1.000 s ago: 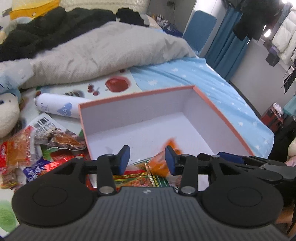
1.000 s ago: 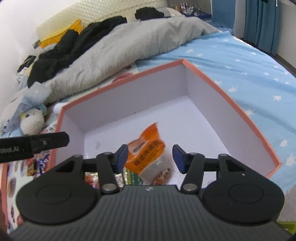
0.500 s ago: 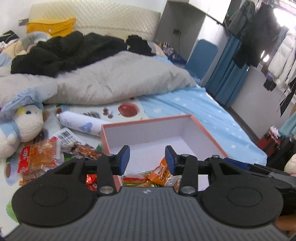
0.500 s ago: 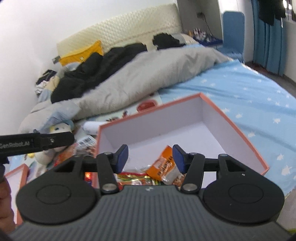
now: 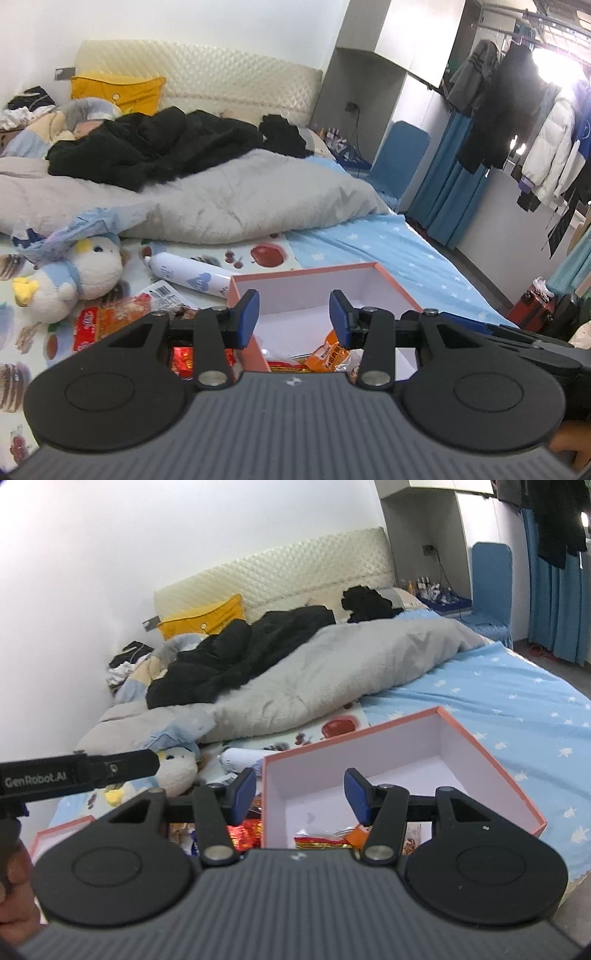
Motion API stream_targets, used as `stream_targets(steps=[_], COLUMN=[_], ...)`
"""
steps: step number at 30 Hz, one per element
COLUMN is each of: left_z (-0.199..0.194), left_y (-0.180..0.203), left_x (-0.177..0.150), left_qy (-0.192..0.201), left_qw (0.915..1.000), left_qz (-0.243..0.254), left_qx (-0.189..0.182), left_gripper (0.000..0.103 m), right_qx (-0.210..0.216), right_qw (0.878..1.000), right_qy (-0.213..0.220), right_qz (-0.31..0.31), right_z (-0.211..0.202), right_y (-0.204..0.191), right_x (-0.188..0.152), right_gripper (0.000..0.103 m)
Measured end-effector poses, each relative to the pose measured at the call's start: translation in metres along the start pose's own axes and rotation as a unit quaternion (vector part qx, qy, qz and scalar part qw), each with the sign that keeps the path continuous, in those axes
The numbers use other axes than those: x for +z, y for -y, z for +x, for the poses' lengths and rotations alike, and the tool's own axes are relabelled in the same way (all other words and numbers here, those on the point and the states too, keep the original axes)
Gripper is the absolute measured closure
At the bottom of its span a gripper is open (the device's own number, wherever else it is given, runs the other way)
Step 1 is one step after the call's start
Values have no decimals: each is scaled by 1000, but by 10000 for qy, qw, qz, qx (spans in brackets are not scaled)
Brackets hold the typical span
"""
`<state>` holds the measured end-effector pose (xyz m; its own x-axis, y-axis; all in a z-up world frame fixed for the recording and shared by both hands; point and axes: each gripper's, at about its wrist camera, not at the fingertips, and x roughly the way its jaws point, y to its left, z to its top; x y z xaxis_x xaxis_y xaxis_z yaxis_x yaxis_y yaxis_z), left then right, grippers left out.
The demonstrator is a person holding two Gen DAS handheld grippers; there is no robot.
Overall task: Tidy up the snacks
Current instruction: 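Withdraw both open tools from the pink box back toward the snack pile, then lower both open tools into the snack pile beside the plush toy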
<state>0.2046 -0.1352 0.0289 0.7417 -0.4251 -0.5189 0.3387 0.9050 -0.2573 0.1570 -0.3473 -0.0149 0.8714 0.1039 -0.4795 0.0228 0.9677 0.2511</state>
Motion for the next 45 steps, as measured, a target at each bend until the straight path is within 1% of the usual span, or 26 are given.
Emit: stream_targets(steps=[4, 8, 14, 16, 20, 23, 27, 30, 33, 39, 45], left_z=[-25, -44, -72, -81, -93, -99, -105, -105, -100, -85, -63], left_y=[-9, -20, -35, -39, -48, -57, -70, -81, -92, -108, -123], left_x=[-7, -15, -34, -42, -59, -72, -85, -93, -102, -111, -108], left_qy=[120, 173, 164, 170, 113, 32, -66, -128, -276, -489, -656], left_qw=[9999, 9996, 9990, 9987, 9979, 9968, 9950, 9934, 9918, 9895, 9880], left_qz=[-78, -187, -336, -387, -472, -552, -630, -680, -755, -896, -945], left_qx=[25, 95, 263, 280, 435, 581, 767, 911, 991, 1025, 1032], left_gripper=[55, 55, 55, 55, 55, 55, 54, 49, 49, 49, 47], right_qx=[88, 228, 468, 508, 566, 609, 668, 680, 675, 672, 613], right_qw=[9998, 9994, 9982, 9977, 9968, 9961, 9938, 9933, 9927, 9908, 9904], right_qy=[110, 124, -1, -27, -62, -200, -383, -515, -659, -862, -960], right_qz=[-128, -210, -382, -453, -557, -607, -799, -785, -756, -794, -777], right_z=[-12, -20, -25, -27, -29, -26, -21, -18, -13, 0, 20], right_y=[-16, -32, -58, -67, -82, -91, -102, -105, -107, -114, -119], right_x=[-2, -9, -23, -29, -43, -55, -71, -82, -90, -100, -99], right_gripper=[48, 47, 47, 47, 47, 47, 47, 47, 47, 47, 47])
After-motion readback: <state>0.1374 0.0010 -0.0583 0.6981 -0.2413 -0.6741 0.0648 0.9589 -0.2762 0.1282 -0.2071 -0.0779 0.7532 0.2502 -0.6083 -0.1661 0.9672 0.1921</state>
